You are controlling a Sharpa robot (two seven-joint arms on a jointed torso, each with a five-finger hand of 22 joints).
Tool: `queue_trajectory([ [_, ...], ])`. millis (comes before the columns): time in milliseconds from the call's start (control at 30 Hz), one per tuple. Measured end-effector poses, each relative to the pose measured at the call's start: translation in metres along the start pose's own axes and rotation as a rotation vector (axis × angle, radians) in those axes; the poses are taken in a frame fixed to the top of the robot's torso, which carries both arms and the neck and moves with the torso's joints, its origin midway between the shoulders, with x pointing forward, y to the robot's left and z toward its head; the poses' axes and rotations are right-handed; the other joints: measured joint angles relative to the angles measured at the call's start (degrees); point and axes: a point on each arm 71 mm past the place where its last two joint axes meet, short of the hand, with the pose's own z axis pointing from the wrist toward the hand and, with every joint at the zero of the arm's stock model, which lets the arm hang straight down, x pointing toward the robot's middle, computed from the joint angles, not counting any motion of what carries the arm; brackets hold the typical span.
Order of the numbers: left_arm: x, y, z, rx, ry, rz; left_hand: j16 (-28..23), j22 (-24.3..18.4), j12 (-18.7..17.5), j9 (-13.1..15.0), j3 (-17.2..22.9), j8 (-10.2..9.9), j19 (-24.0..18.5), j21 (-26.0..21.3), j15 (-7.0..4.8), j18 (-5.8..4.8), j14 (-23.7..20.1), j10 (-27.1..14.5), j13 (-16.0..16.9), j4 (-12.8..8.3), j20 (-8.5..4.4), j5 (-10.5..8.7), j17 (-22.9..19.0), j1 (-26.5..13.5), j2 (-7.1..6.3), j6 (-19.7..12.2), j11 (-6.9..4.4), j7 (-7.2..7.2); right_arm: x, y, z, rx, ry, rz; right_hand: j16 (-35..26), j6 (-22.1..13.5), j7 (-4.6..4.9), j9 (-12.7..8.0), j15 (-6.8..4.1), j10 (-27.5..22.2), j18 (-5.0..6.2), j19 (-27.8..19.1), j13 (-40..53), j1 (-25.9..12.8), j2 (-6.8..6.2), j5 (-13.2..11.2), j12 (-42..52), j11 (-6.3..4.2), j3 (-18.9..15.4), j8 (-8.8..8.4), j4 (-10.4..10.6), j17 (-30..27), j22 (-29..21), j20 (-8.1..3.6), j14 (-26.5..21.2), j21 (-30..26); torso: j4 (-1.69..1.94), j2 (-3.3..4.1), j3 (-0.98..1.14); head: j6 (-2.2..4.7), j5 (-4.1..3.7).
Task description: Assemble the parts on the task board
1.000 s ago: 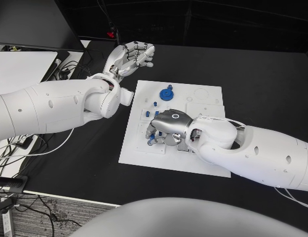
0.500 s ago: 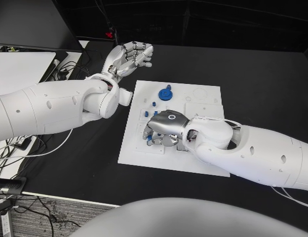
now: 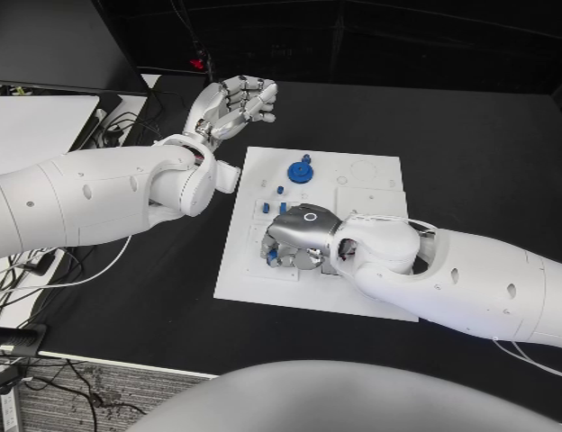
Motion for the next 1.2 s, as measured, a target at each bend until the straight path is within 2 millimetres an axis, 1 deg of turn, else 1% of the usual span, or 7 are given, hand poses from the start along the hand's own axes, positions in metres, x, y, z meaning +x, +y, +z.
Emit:
queue_trajectory([
  [300, 0.000, 0.000, 0.000, -0.003, -0.004, -0.003, 0.00, 0.00, 0.00, 0.00, 0.00, 0.00, 0.00, 0.00, 0.00, 0.00, 0.00, 0.00, 0.00, 0.00, 0.00, 0.00, 0.00, 0.00, 0.00, 0.00, 0.00, 0.00, 0.000, 0.000, 0.000, 0.007, 0.011, -0.006, 0.00, -1.28, 0.98, -0.19, 0.43, -1.39, 0.00, -0.41, 0.18, -0.87, -0.86, 0.03, 0.04, 0.71, 0.27, -1.14, -0.27, -0.64, -0.34, 0.41, 0.00, -0.53, 0.00, 0.02, 0.01, 0.00, -0.04],
  [500, 0.000, 0.000, 0.000, -0.003, -0.005, -0.004, 0.00, 0.00, 0.00, 0.00, 0.00, 0.00, 0.00, 0.00, 0.00, 0.00, 0.00, 0.00, 0.00, 0.00, 0.00, 0.00, 0.00, 0.00, 0.00, 0.00, 0.00, 0.00, 0.006, -0.002, -0.002, 0.020, 0.030, -0.009, -1.61, -6.45, 2.61, -0.29, 2.17, -7.64, 0.01, -1.77, 0.17, -4.21, -4.20, 0.39, 0.06, 2.43, -2.25, -2.16, 0.15, -4.12, -2.30, 1.77, -0.11, -3.57, -0.01, 0.02, 0.01, 0.00, -0.13],
  [700, -0.001, 0.000, 0.000, -0.004, -0.006, -0.005, 0.00, 0.00, 0.00, 0.00, 0.00, 0.00, 0.00, 0.00, 0.00, 0.00, 0.00, 0.00, 0.00, 0.00, 0.00, 0.00, 0.00, 0.00, 0.00, 0.00, 0.00, 0.00, 0.005, -0.005, -0.004, 0.024, 0.004, -0.010, -2.45, -12.68, 3.33, -0.29, 2.57, -13.39, 0.00, -2.57, 0.34, -7.27, -5.74, 0.39, 0.34, 3.29, -5.66, -2.16, 0.04, -6.48, -3.62, 2.57, -0.10, -5.47, -0.01, 0.02, 0.01, 0.00, -0.14],
  [800, -0.001, 0.000, 0.000, -0.004, -0.006, -0.005, 0.00, 0.00, 0.00, 0.00, 0.00, 0.00, 0.00, 0.00, 0.00, 0.00, 0.00, 0.00, 0.00, 0.00, 0.00, 0.00, 0.01, 0.00, 0.00, 0.00, 0.00, 0.00, 0.003, -0.006, -0.006, 0.020, -0.038, 0.000, -2.45, -13.51, 3.83, -0.27, 2.99, -14.44, 0.00, -2.57, 0.45, -8.23, -5.94, 0.39, 1.02, 3.77, -6.34, -2.16, 0.59, -6.48, -3.62, 2.57, -0.11, -5.48, -0.02, 0.02, 0.01, 0.00, -0.20],
  [933, -0.001, 0.000, 0.000, -0.004, -0.006, -0.005, 0.00, 0.00, 0.00, 0.00, 0.00, 0.00, 0.00, 0.00, 0.00, 0.00, 0.00, 0.00, 0.00, 0.00, 0.00, 0.00, -0.10, 0.23, 0.23, 0.00, 0.00, 0.00, -0.002, -0.008, -0.015, 0.008, -0.131, 0.048, -2.45, -13.65, 3.97, -0.17, 2.98, -14.43, 0.00, -2.57, 0.57, -8.34, -5.83, 0.39, 1.61, 3.76, -6.40, -2.16, 0.66, -6.00, -3.37, 2.57, -0.10, -5.45, -0.02, 0.02, 0.01, 0.00, -0.30],
  [1067, -0.001, 0.001, 0.000, -0.005, -0.007, -0.005, 0.00, 0.00, 0.00, 0.00, 0.00, 0.00, 0.00, 0.00, 0.00, 0.00, 0.00, 0.00, 0.00, 0.00, 0.00, 0.00, -0.10, 0.23, 0.23, 0.00, 0.00, 0.00, -0.011, -0.012, -0.031, -0.003, -0.256, 0.138, -2.19, -13.72, 4.04, -0.10, 3.19, -14.85, 0.00, -2.25, 0.63, -8.58, -5.53, 0.39, 2.42, 4.18, -6.30, -2.11, 0.55, -5.50, -2.96, 2.88, 0.11, -4.62, -0.09, -0.02, 0.01, 0.00, -0.31],
  [1200, -0.002, 0.001, 0.000, -0.006, -0.008, -0.004, 0.00, -0.03, 0.00, 0.00, 0.00, 0.00, 0.00, 0.00, 0.00, 0.00, 0.00, 0.00, 0.00, 0.00, 0.00, 0.00, -0.10, 0.23, 0.23, 0.00, 0.00, 0.00, -0.021, -0.019, -0.053, 0.002, -0.376, 0.247, -2.11, -13.92, 4.24, -0.09, 3.39, -14.97, 0.00, -2.25, 0.70, -7.86, -4.81, 0.39, 3.39, 4.06, -6.10, -1.95, 0.35, -5.30, -2.80, 2.88, -0.10, -4.35, -0.09, -0.10, 0.00, 0.00, -0.60],
])
